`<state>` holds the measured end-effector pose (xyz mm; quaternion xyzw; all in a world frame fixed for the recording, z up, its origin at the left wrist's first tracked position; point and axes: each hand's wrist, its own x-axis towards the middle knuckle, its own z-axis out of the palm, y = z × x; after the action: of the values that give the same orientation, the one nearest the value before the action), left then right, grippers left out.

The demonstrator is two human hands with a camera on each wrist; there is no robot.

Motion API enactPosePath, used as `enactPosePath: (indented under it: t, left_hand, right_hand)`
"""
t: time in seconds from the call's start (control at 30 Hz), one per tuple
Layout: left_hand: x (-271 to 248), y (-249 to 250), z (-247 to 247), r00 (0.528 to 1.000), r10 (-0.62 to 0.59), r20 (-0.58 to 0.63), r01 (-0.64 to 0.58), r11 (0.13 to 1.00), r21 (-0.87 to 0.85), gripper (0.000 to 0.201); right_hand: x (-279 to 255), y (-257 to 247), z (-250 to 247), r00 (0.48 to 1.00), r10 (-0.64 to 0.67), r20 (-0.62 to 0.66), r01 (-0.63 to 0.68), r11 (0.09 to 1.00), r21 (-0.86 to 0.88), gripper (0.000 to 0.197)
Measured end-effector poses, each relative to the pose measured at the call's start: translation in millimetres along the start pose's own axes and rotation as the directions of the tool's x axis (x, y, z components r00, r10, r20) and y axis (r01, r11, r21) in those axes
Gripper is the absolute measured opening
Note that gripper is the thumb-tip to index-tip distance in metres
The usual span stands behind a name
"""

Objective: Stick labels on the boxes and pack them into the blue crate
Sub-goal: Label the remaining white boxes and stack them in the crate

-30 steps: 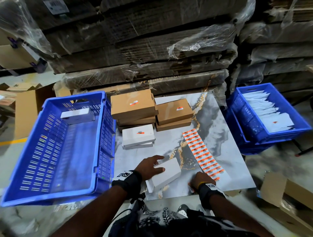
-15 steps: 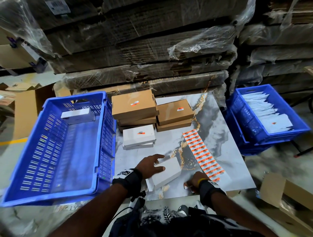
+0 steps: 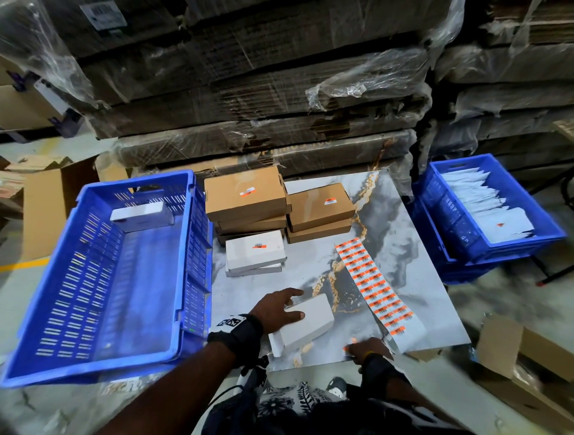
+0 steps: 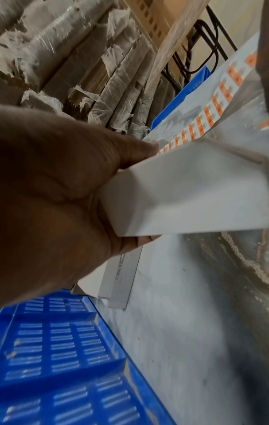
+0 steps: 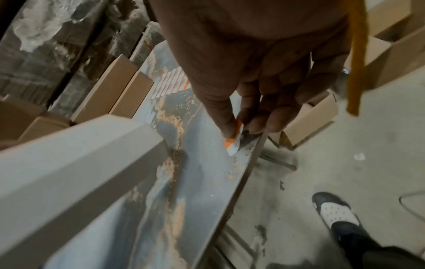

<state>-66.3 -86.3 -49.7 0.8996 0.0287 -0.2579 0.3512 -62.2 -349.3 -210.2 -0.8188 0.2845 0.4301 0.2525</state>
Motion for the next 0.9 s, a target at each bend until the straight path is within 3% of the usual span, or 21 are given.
enactPosePath:
  t: [0.13,0.3,0.6,0.7,0.8,0.9]
  left_hand:
    - [1.0,1.2,-1.2,1.0,0.01,0.014,-0.01,1.0,0.001,0.058]
    - [0.8,1.6,-2.4,0.999,0.011,0.033,-0.011,1.0,-0.006,0.059]
    - [8.2,3.0,-10.1,0.999,0.034,0.023,-0.034,0.999,-0.014,0.059]
    - [13.5,3.3,-12.7,0.999,0.03,0.03,-0.03,1.0,0.005,0.059]
    - [21.6,4.5,-13.0,1.0,0.021,0.011,-0.021,0.999,0.04,0.059]
    - [31.3,4.8,-11.0,1.0,-0.002,0.004,0.002,0.997,0.074,0.063]
  right_hand:
    - [-15.6,-0.9,-2.0,1.0,-0.024,-0.001,0.024,1.0,0.001,0.034]
    - [22.5,6.6,3.2,0.999,-0.039,0.003,0.039,0.993,-0.108,0.045]
    - [-44.8,-0.2,-18.8,0.982,-0.188,-0.038,0.162,0.919,-0.36,0.046]
    - [-61.0,-8.2,-26.8,0.972,-0.229,-0.052,0.192,0.904,-0.382,0.059]
    - [-76.7,-23.0,-48.3,0.942,-0.283,-0.178,0.203,0.907,-0.368,0.063]
    - [-77.8,-30.6,-79.6,0.862,-0.357,-0.358,0.233,0.909,-0.346,0.046]
